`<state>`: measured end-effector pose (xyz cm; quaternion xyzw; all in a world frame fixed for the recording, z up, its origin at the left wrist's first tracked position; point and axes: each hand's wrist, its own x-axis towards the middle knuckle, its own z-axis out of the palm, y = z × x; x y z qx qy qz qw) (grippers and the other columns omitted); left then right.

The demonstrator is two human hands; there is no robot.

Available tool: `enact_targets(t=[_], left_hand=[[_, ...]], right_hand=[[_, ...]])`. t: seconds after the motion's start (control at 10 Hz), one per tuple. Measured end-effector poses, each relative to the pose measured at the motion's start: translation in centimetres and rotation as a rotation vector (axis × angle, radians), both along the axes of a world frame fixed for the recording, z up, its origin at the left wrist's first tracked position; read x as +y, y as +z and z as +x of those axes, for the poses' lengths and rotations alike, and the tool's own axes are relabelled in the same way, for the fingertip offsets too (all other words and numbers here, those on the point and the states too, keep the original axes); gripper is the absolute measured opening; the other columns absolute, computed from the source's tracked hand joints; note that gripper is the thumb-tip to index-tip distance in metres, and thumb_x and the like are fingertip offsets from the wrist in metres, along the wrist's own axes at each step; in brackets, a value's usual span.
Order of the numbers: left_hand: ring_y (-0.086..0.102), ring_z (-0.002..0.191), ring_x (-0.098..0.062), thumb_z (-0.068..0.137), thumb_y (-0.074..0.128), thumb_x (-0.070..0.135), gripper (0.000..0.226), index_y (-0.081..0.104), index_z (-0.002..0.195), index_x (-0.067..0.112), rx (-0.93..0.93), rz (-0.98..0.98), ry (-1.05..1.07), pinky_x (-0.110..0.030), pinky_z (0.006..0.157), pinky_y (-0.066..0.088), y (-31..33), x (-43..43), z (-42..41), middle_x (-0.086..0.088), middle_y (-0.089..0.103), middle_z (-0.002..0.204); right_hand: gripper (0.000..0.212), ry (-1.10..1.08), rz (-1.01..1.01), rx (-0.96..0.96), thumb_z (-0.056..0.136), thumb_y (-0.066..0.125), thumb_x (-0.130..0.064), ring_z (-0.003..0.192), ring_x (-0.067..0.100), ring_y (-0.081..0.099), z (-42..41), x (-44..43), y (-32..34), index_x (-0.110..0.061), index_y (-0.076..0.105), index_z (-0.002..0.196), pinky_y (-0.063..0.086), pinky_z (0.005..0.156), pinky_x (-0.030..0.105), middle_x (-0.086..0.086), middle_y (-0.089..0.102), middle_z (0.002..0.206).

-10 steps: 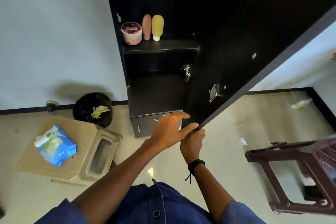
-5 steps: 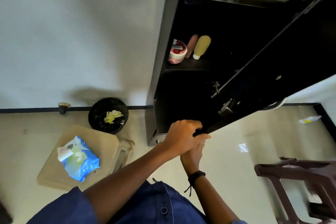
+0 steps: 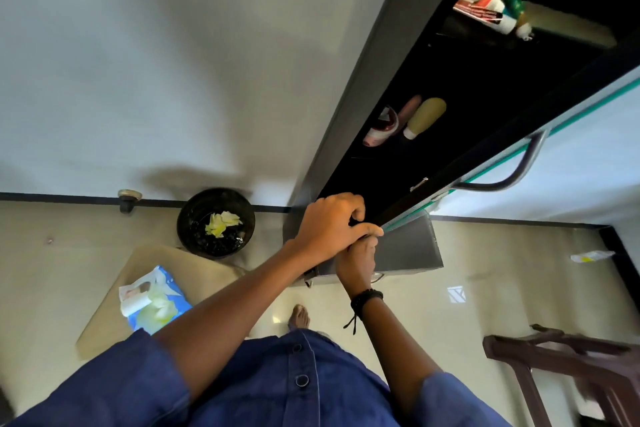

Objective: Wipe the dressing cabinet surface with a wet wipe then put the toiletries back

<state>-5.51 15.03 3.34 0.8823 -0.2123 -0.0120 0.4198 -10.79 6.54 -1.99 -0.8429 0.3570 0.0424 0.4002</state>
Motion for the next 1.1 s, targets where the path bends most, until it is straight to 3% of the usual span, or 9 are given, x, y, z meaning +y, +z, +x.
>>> enact_targets(t=[0.3,0.5,0.7,0.8,0.9,1.0,1.1], left_hand=[[0.053,0.056,-0.010,0.067,0.065,0.068,0.051,0.051,0.063,0.019,0.005,0.058,0.129,-0.021,0.052,0.041,-0.3,1.2,4.2,0.007,0.055,0.067],[0.053,0.056,-0.010,0.068,0.064,0.067,0.052,0.053,0.064,0.016,-0.006,0.087,0.167,-0.017,0.050,0.037,-0.4,1.4,6.9,0.008,0.055,0.067],[0.050,0.055,-0.009,0.069,0.061,0.069,0.054,0.054,0.064,0.016,-0.043,0.116,0.224,-0.022,0.053,0.044,-0.2,1.6,8.6,0.009,0.053,0.065],[0.050,0.054,-0.008,0.071,0.061,0.067,0.053,0.053,0.063,0.015,-0.064,0.120,0.260,-0.019,0.052,0.043,0.2,1.4,8.8,0.008,0.052,0.062],[0.049,0.053,-0.009,0.073,0.062,0.065,0.053,0.052,0.061,0.015,-0.071,0.128,0.272,-0.018,0.051,0.040,0.3,1.2,8.8,0.008,0.051,0.061],[0.051,0.054,-0.011,0.077,0.061,0.062,0.048,0.053,0.064,0.016,-0.096,0.146,0.280,-0.023,0.053,0.046,0.8,1.5,8.6,0.006,0.053,0.064],[0.056,0.061,-0.010,0.082,0.056,0.062,0.044,0.057,0.071,0.019,-0.149,0.115,0.332,-0.030,0.059,0.052,1.5,2.5,8.6,0.007,0.058,0.072]], right_hand=[[0.054,0.056,0.087,0.101,0.093,0.054,-0.034,0.113,0.035,0.056,5.2,0.0,-0.7,0.000,0.031,0.128,0.038,0.078,0.030,0.015,0.050,0.127],[0.080,0.125,0.137,0.200,0.084,0.062,-0.045,0.116,0.032,0.056,8.5,-0.5,-0.8,0.005,0.024,0.133,0.046,0.088,0.035,0.014,0.052,0.126],[0.086,0.211,0.187,0.228,0.083,0.061,-0.048,0.120,0.030,0.053,11.1,-0.8,-0.7,0.007,0.022,0.135,0.047,0.098,0.040,0.015,0.050,0.129],[0.089,0.254,0.230,0.218,0.070,0.059,-0.062,0.105,0.030,0.061,12.0,-1.1,-1.2,0.002,0.035,0.127,0.051,0.081,0.036,0.014,0.057,0.117],[0.078,0.282,0.265,0.210,0.055,0.053,-0.068,0.079,0.026,0.058,12.7,-1.6,-2.5,-0.008,0.043,0.104,0.044,0.064,0.034,0.012,0.058,0.096],[0.059,0.443,0.222,0.246,0.057,0.050,-0.062,0.068,0.022,0.048,12.6,-0.9,-1.1,-0.013,0.045,0.089,0.038,0.059,0.031,0.007,0.052,0.079],[0.055,0.606,0.243,0.229,0.069,0.047,-0.060,0.072,0.019,0.055,12.1,0.5,1.4,-0.011,0.051,0.092,0.042,0.063,0.033,0.003,0.057,0.084]])
